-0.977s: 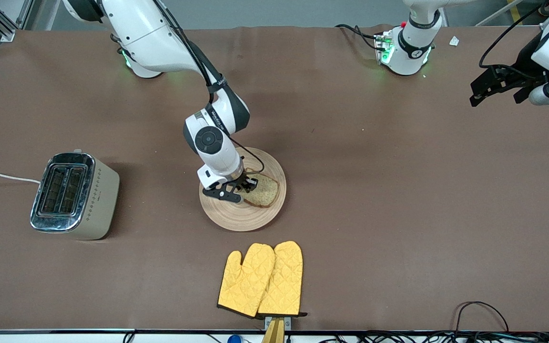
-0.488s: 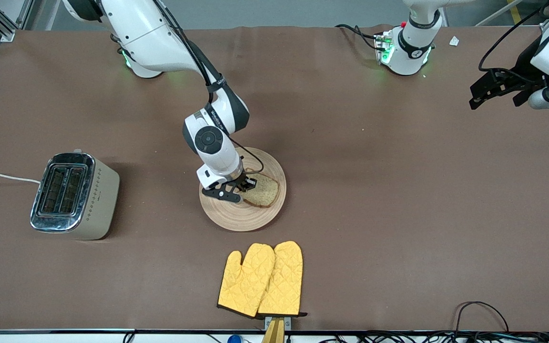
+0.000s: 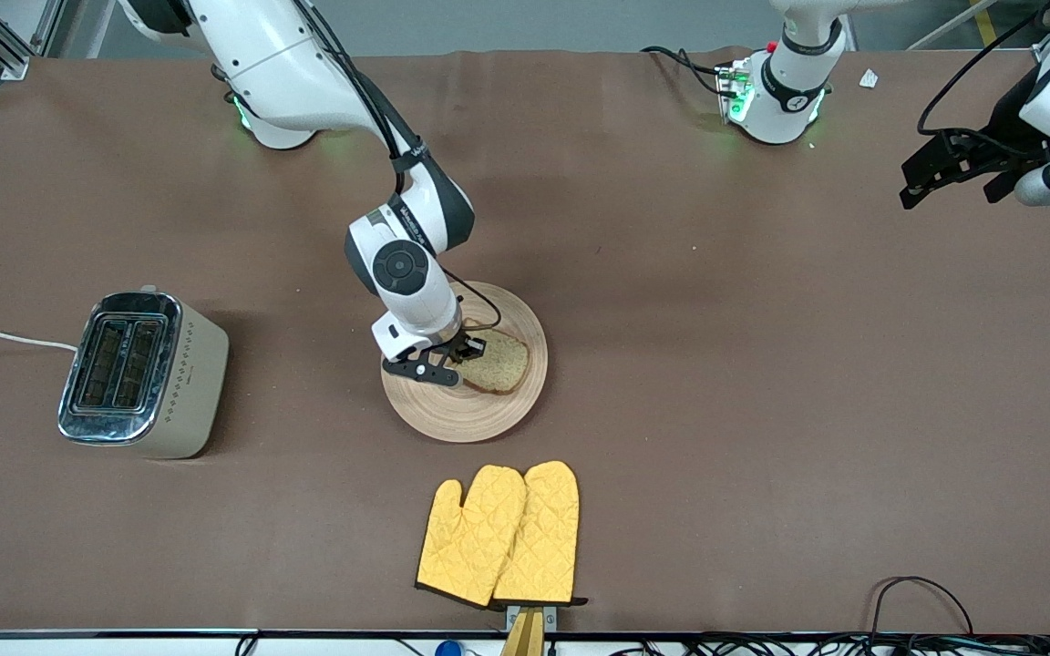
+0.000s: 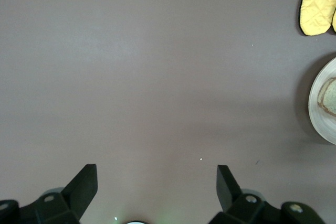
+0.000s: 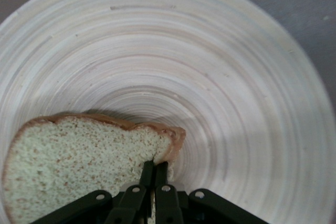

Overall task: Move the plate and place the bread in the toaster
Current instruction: 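Lift the bread off the plate and carry it to the toaster with the right gripper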

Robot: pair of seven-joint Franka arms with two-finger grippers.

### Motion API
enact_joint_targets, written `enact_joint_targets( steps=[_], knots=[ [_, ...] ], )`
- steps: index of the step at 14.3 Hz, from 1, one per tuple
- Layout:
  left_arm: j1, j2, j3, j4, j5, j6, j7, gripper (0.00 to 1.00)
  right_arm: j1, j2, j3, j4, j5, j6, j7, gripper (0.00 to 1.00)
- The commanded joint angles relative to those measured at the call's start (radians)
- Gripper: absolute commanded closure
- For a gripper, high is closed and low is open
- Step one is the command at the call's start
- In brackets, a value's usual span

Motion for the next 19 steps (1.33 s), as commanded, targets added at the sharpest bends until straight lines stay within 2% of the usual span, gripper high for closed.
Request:
enact_joint_targets(
  steps=[1, 3, 6, 12, 15, 19],
  knots=[
    [0.004, 0.002, 0.003, 0.016, -0.012, 0.0, 0.015, 0.0, -0.026, -0.075, -0.001, 0.003, -0.018, -0.11, -0.025, 1.0],
    [0.004, 0.002, 0.003, 0.018, -0.012, 0.0, 0.015, 0.0, -0.029, -0.092, -0.003, 0.017, -0.018, -0.147, -0.042, 1.0],
    [0.004, 0.002, 0.004, 0.02, -0.014, 0.0, 0.015, 0.0, -0.029, -0.102, -0.024, 0.075, -0.038, -0.289, -0.054, 1.0],
    [0.005, 0.002, 0.004, 0.021, -0.014, 0.0, 0.015, 0.0, -0.037, -0.136, -0.034, 0.155, -0.15, -0.492, -0.057, 1.0],
    [0.005, 0.001, 0.006, 0.021, -0.014, 0.0, 0.017, 0.0, -0.037, -0.153, -0.032, 0.195, -0.289, -0.626, -0.065, 1.0],
    [0.005, 0.002, 0.004, 0.023, -0.014, 0.0, 0.015, 0.0, -0.046, -0.187, -0.037, 0.238, -0.421, -0.781, -0.115, 1.0]
  ],
)
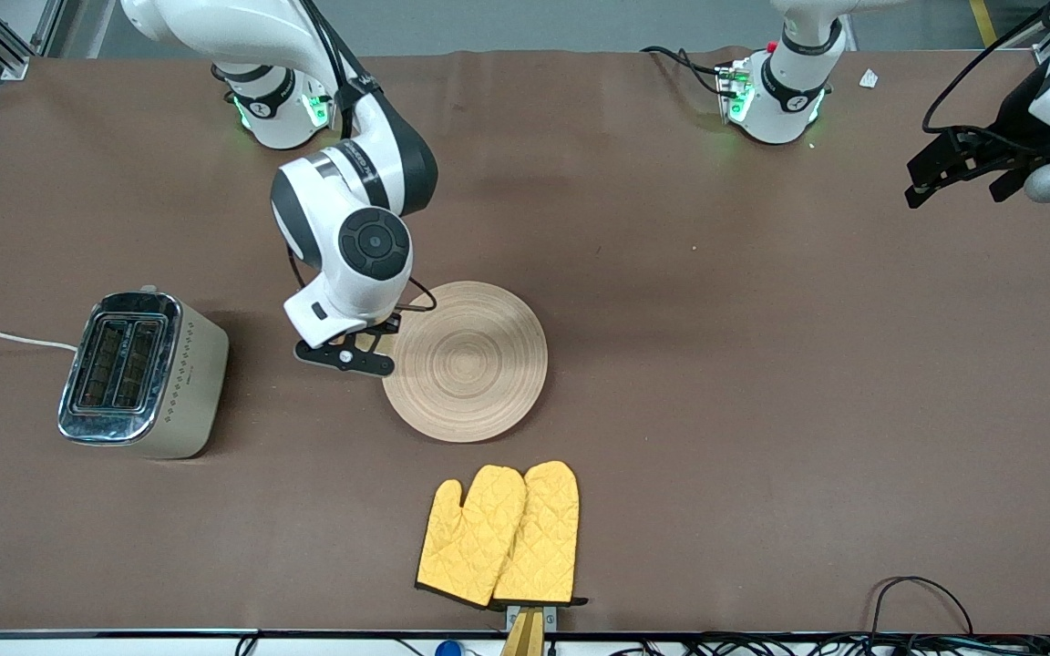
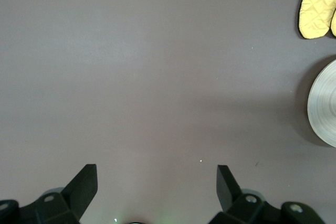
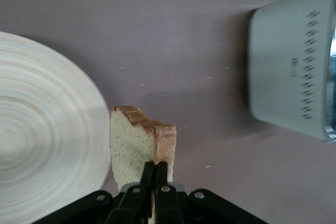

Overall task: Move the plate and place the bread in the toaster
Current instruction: 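Lift the bread off the plate and carry it to the toaster with the right gripper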

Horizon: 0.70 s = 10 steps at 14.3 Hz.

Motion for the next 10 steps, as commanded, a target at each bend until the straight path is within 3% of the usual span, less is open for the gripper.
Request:
enact_joint_targets(
  steps=[1, 4, 8, 10],
  knots=[
    [0.002, 0.002, 0.003, 0.015, -0.014, 0.0, 0.015, 0.0, -0.024, -0.033, -0.001, 0.027, -0.089, -0.105, -0.064, 1.0],
    [0.003, 0.002, 0.005, 0.015, -0.014, 0.0, 0.015, 0.0, -0.031, -0.059, -0.04, 0.038, -0.187, -0.172, -0.145, 1.0],
    [0.003, 0.001, 0.005, 0.015, -0.012, 0.0, 0.017, 0.0, -0.053, -0.063, -0.163, 0.033, -0.235, -0.183, -0.3, 1.0],
    [0.003, 0.001, 0.005, 0.015, -0.012, -0.001, 0.017, 0.0, -0.092, -0.059, -0.171, 0.032, -0.285, -0.177, -0.336, 1.0]
  ],
)
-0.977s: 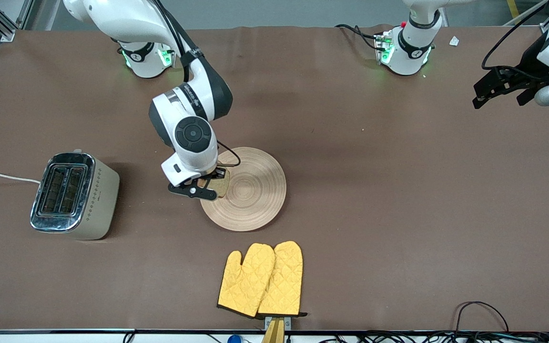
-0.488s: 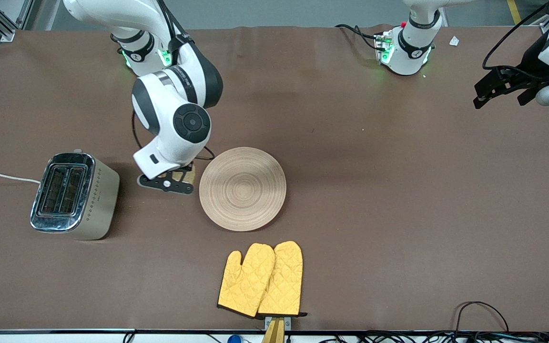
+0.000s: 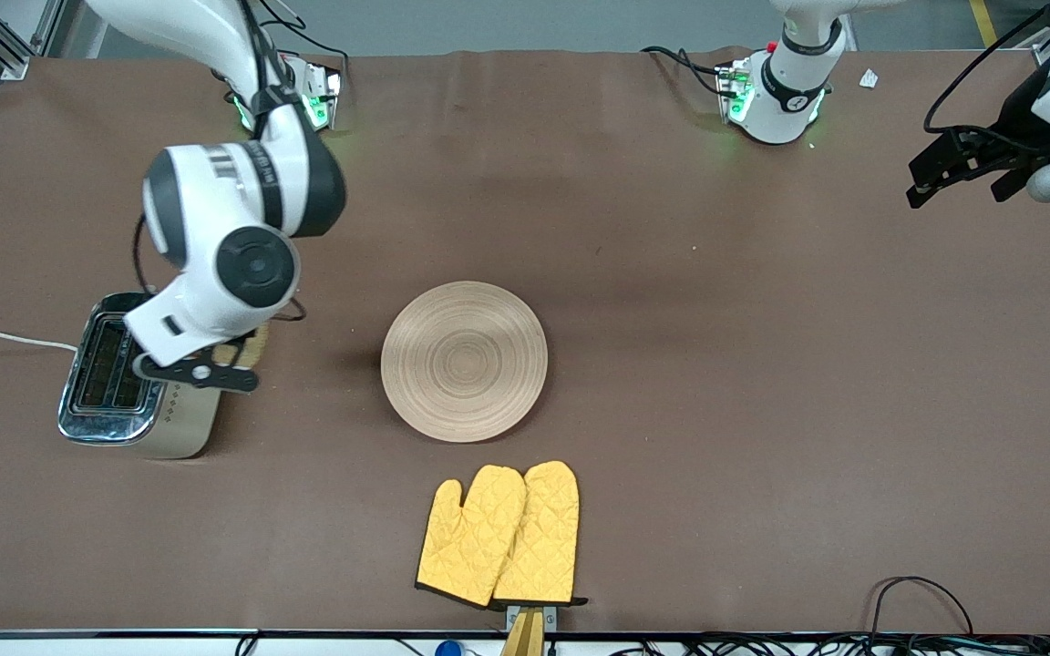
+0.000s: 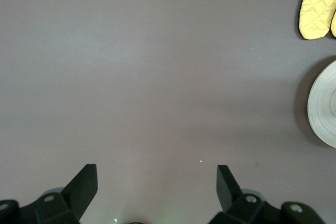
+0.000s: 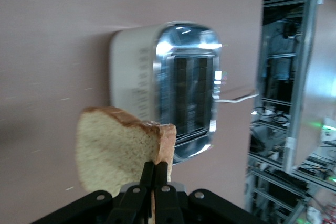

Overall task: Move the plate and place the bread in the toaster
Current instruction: 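Lower the bread into the toaster slot with the right gripper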

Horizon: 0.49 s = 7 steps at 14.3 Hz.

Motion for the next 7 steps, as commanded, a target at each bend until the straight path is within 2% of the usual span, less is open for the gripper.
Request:
enact_joint_targets(
  steps=[1, 7],
  knots=[
    [0.003, -0.001, 0.004, 0.013, -0.012, -0.003, 0.018, 0.0, -0.045, -0.013, -0.001, -0.017, -0.071, 0.007, -0.041, 1.0],
    [0.029, -0.002, 0.007, 0.012, -0.014, -0.004, 0.029, 0.0, -0.084, -0.011, -0.001, -0.017, -0.145, 0.049, -0.11, 1.0]
  ],
)
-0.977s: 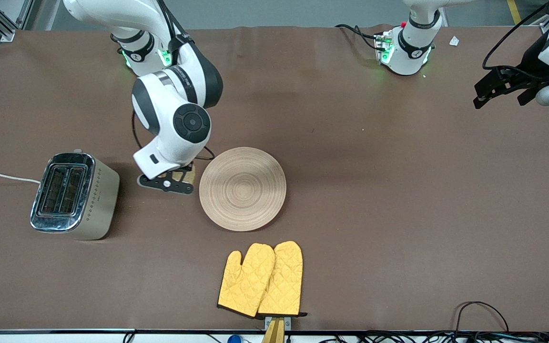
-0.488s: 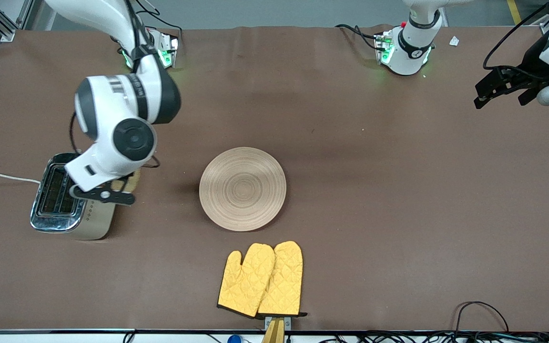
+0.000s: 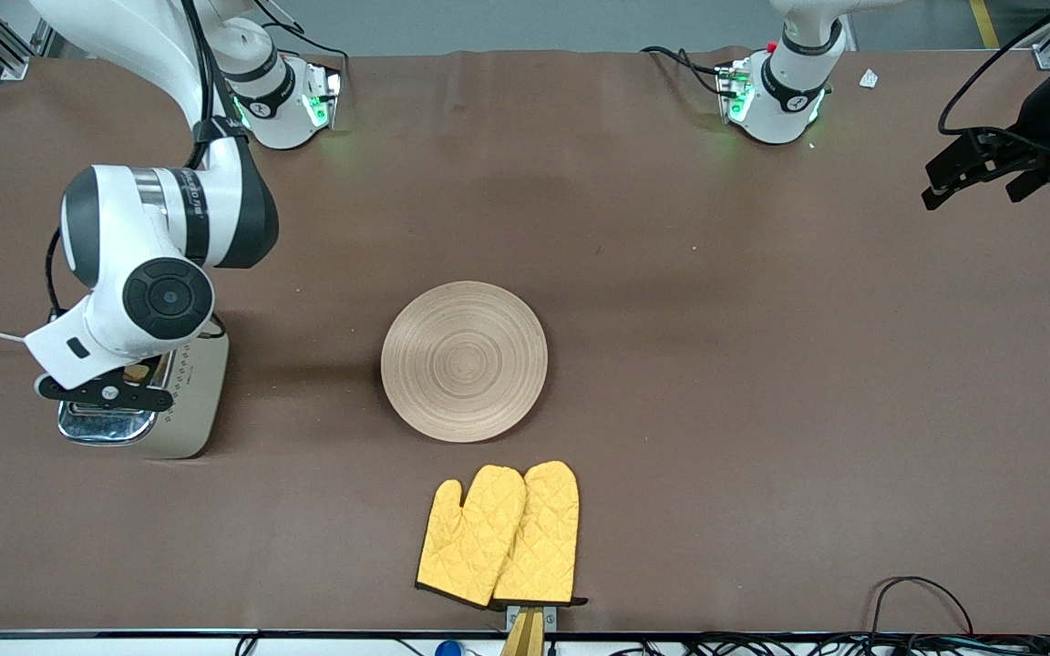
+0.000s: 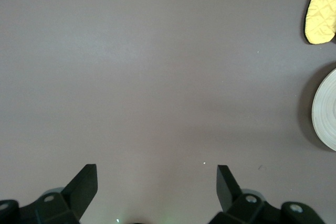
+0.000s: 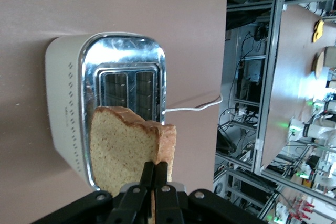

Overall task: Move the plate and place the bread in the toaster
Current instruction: 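Lower the bread into the toaster slot with the right gripper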

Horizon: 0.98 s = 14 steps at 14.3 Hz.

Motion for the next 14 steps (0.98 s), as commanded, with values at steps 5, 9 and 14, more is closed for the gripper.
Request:
enact_joint_targets(
  steps=[5, 9, 14],
  knots=[
    [0.002, -0.002, 0.001, 0.012, -0.014, -0.004, 0.017, 0.0, -0.059, -0.009, 0.008, -0.015, -0.074, 0.088, -0.092, 1.0],
    [0.002, -0.002, 0.001, 0.012, -0.014, -0.004, 0.016, 0.0, -0.073, 0.003, 0.008, -0.018, -0.091, 0.125, -0.11, 1.0],
    [0.0, -0.002, 0.001, 0.012, -0.014, -0.004, 0.017, 0.0, -0.085, 0.009, 0.01, -0.04, -0.105, 0.138, -0.113, 1.0]
  ],
)
